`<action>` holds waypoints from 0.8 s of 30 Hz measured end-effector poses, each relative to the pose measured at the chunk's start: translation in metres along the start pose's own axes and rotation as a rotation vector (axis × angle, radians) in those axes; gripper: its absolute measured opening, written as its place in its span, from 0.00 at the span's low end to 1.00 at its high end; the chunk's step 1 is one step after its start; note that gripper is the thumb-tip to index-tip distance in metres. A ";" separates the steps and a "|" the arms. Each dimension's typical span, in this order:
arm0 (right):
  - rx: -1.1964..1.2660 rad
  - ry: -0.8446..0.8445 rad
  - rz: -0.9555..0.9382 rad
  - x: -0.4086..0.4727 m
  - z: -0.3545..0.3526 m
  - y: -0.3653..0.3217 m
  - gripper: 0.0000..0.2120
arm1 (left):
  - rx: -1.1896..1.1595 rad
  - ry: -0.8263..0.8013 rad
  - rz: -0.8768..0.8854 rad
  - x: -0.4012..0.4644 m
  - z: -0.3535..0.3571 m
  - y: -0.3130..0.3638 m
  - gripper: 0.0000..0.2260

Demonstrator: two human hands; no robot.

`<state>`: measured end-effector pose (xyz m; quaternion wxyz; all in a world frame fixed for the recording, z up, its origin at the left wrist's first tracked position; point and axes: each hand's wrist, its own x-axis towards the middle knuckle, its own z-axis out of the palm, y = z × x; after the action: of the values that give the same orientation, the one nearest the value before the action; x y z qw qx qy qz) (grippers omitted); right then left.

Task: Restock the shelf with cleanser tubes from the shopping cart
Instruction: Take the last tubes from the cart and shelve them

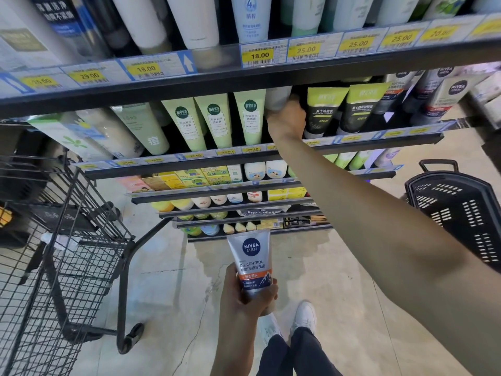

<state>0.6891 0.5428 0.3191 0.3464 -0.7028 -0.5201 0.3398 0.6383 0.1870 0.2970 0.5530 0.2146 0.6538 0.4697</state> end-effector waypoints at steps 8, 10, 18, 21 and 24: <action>-0.027 -0.016 -0.095 -0.045 -0.023 0.007 0.18 | -0.041 -0.009 0.036 -0.013 0.005 0.021 0.26; -0.028 -0.050 -0.151 -0.067 -0.038 0.015 0.21 | -0.060 -0.015 0.053 -0.019 0.008 0.030 0.26; -0.199 -0.043 -0.223 -0.110 -0.145 0.083 0.15 | -0.042 -0.092 0.113 -0.030 0.045 0.063 0.26; -0.291 -0.003 -0.161 -0.091 -0.193 0.107 0.13 | -0.010 -0.127 0.134 -0.028 0.070 0.070 0.27; -0.394 0.038 -0.183 -0.065 -0.236 0.126 0.13 | 0.025 -0.135 0.164 -0.023 0.100 0.076 0.23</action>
<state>0.9341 0.4209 0.3459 0.2413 -0.7131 -0.6316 0.1854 0.7198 0.2416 0.3792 0.5527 0.3054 0.6011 0.4898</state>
